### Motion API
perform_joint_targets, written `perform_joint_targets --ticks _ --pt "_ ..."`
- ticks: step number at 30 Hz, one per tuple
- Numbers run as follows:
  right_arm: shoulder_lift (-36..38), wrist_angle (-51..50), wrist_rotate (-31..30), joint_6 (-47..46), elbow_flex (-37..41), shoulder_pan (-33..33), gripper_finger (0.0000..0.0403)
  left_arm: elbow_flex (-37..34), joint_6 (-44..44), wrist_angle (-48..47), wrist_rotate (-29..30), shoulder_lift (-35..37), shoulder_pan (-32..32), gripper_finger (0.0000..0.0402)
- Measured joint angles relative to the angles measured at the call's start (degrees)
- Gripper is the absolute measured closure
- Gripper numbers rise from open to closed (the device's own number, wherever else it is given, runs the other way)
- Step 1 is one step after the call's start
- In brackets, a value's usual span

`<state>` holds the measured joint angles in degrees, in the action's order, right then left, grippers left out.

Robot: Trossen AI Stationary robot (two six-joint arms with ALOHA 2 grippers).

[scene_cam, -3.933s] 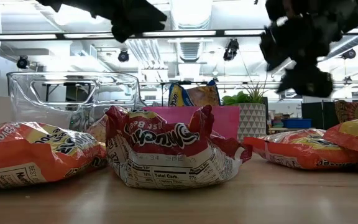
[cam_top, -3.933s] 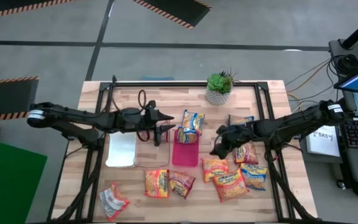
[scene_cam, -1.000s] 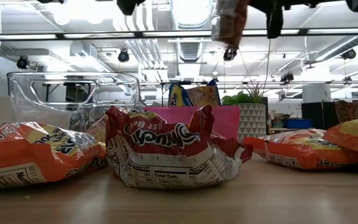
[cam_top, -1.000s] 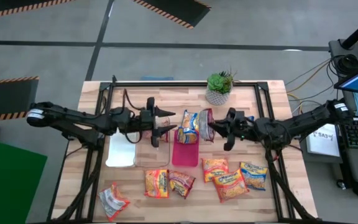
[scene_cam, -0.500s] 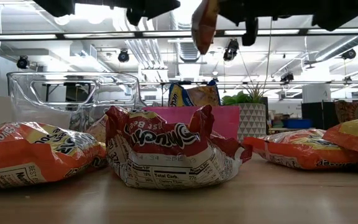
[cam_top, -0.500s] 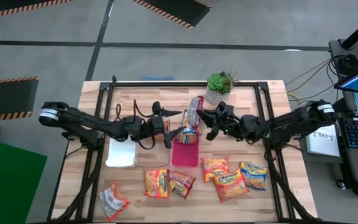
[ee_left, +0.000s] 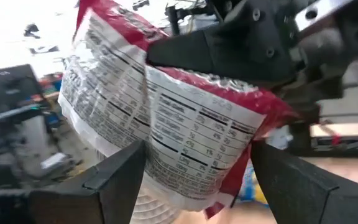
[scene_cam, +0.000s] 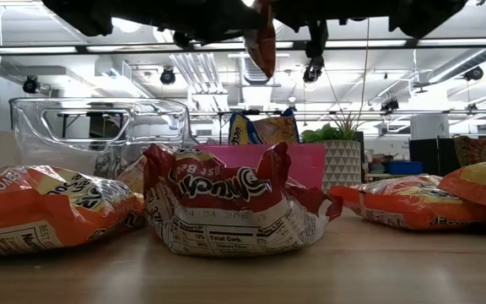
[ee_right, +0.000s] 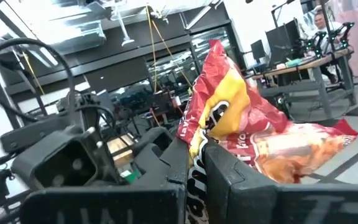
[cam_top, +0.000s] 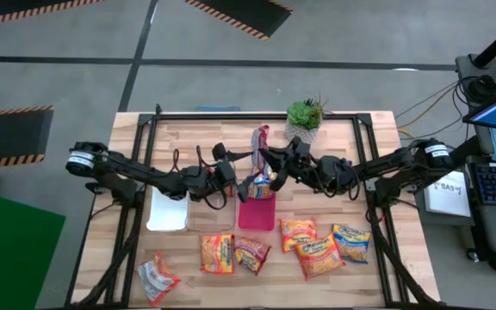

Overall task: Sort Maruchan noodles
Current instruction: Put the red noodle pack into the transparent bin

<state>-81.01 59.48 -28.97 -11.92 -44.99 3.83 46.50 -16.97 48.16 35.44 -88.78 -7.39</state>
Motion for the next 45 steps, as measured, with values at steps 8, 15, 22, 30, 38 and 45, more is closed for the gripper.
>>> perform_joint_targets --ticks 8,15,22,30,38,45 --pt "-3.33 2.82 -1.06 -2.04 -3.07 -0.80 0.0390 4.04 -5.69 0.50 14.71 -3.82 -0.48 0.0127" --pt "-6.15 2.16 0.46 -4.39 -3.58 -0.73 0.0390 6.09 -6.08 0.26 18.22 -5.48 -0.75 0.0174" --pt "-5.11 -0.68 0.76 -4.66 -3.56 -0.69 0.0346 6.09 -6.33 -1.15 18.97 -4.85 -2.35 0.0336" --pt "-1.34 -7.97 3.08 -4.67 -3.58 -0.60 0.0267 6.09 -6.23 -8.87 19.81 -0.75 -4.51 0.0357" --pt "8.37 -25.55 5.90 -8.30 -3.58 -0.73 0.0218 6.09 1.75 -36.46 8.92 11.47 -6.58 0.0357" --pt "14.75 -36.27 6.49 -7.73 -3.58 -0.34 0.0212 6.09 6.41 -61.11 -12.02 19.73 -6.87 0.0357"
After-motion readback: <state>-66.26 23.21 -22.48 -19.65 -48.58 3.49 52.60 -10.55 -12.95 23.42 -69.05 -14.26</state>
